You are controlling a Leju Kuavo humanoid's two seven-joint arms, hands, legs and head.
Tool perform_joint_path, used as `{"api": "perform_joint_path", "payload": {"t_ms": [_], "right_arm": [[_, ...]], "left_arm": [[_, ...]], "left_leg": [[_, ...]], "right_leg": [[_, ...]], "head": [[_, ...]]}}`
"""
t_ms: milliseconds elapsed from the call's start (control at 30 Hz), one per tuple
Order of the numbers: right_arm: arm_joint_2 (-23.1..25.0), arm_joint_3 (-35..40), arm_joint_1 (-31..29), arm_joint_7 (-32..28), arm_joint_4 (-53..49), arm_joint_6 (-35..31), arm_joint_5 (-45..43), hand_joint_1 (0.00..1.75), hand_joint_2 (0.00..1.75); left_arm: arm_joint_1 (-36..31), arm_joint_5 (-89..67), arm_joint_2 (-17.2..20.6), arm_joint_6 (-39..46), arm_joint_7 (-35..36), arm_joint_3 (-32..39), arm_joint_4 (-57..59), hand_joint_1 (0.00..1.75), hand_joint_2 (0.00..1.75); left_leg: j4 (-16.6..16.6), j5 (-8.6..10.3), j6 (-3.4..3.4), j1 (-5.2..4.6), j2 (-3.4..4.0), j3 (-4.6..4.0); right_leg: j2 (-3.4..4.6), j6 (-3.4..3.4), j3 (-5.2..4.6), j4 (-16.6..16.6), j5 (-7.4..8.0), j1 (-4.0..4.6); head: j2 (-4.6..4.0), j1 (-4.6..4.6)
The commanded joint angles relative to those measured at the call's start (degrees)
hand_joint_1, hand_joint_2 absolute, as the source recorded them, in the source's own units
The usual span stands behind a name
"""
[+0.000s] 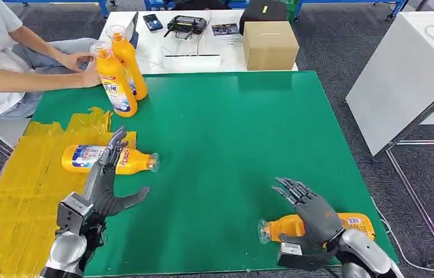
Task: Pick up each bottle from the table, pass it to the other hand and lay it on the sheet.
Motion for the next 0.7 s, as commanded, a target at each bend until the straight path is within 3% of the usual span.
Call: {"api": "perform_joint_path", "payload": {"t_ms": [33, 700], "right_arm": [[-2.52, -2.9, 0.83, -0.42, 1.16, 0.87, -0.15, 0.0, 1.75], [-6.86, -5.58, 1.38, 3.28, 5.4, 5.38, -1.24, 0.0, 1.75]], "left_arm": [[-2.74, 0.4, -0.32, -0.4, -0.08, -2.33, 2.68, 0.0, 1.75], [-3.4, 0.61, 0.23, -0.8, -0.11, -3.16, 3.0, 0.0, 1.75]], "left_leg": [[-0.02, -0.04, -0.01, 0.02, -0.11, 0.14], [-0.04, -0.05, -0.01, 0.04, -0.07, 0.18]], "right_leg": [[-0.09, -0.05, 0.19, -0.06, -0.06, 0.03], [-0.07, -0.04, 0.24, -0.11, -0.04, 0.02]], "head": [[0.0, 0.0], [0.0, -0.02]]}}
